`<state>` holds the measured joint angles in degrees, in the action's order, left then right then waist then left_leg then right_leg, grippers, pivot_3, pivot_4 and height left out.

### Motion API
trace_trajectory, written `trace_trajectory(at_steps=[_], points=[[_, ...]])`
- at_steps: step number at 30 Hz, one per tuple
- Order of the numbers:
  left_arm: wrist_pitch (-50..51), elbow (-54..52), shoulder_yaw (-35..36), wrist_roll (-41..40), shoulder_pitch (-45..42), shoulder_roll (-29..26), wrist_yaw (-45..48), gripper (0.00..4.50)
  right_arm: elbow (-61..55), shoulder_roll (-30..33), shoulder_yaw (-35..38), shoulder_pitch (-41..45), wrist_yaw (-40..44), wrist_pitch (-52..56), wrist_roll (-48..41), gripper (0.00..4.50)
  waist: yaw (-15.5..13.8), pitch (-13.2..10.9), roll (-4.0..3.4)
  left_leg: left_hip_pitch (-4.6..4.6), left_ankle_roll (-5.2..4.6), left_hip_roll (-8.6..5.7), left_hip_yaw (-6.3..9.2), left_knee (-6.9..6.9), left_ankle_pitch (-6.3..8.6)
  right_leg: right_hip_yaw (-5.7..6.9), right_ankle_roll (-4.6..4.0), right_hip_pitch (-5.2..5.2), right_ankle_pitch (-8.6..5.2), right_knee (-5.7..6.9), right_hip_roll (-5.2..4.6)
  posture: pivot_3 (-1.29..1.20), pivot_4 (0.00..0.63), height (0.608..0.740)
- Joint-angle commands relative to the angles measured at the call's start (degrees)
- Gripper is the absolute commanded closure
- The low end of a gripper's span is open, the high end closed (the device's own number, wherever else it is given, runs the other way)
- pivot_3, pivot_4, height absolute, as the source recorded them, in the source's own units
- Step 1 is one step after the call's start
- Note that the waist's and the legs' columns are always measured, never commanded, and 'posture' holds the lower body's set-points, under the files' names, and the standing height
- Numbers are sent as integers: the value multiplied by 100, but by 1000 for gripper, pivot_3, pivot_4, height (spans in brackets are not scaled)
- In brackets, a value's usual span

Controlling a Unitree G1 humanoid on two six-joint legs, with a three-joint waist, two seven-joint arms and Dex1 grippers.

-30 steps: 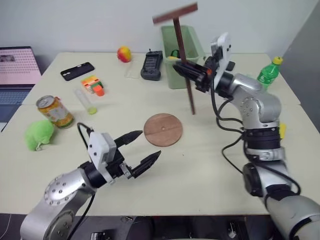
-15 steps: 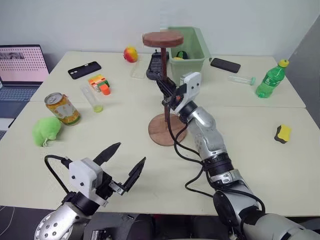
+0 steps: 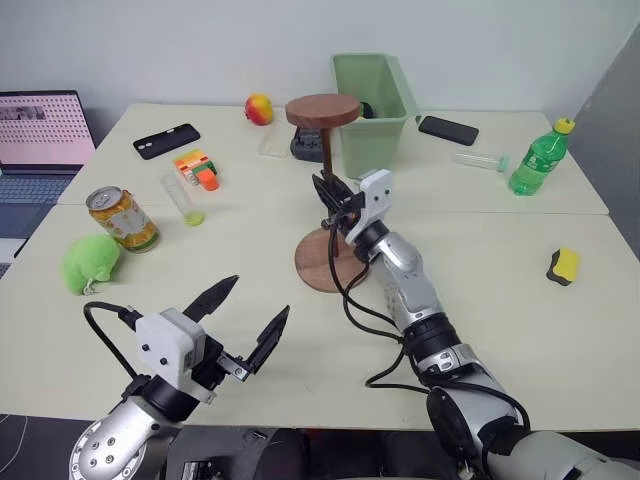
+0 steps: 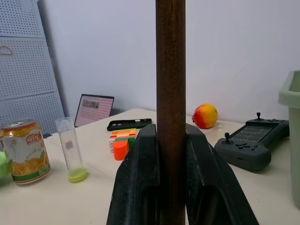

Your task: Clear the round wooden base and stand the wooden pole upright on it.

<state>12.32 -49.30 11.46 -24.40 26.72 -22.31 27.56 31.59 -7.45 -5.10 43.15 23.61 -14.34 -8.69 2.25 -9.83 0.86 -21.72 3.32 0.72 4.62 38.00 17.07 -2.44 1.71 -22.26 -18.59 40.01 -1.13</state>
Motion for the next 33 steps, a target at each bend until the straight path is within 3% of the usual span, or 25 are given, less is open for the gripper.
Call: trace_trajectory(at_steps=[1,27,33], points=[[-8,-233,22,-72,-9,-51,-39,0,46,-233,-86,-192,-63,-99,55,4226,2,1,0,0,0,0,0,0,0,0,0,0,0,0,0,0,150,740],[-24,-457,23,-2,205,-57,-131,0,627,-349,-403,-248,-393,-768,314,4226,8,9,1,40,-1,0,-3,-8,1,-5,0,35,-1,-4,1,0,150,740],[22,-428,11,0,124,-82,-147,0,130,-9,-566,-435,-445,-23,488,4226,4,10,2,90,-2,-1,1,-15,2,-3,-2,90,-2,-12,3,0,150,740]])
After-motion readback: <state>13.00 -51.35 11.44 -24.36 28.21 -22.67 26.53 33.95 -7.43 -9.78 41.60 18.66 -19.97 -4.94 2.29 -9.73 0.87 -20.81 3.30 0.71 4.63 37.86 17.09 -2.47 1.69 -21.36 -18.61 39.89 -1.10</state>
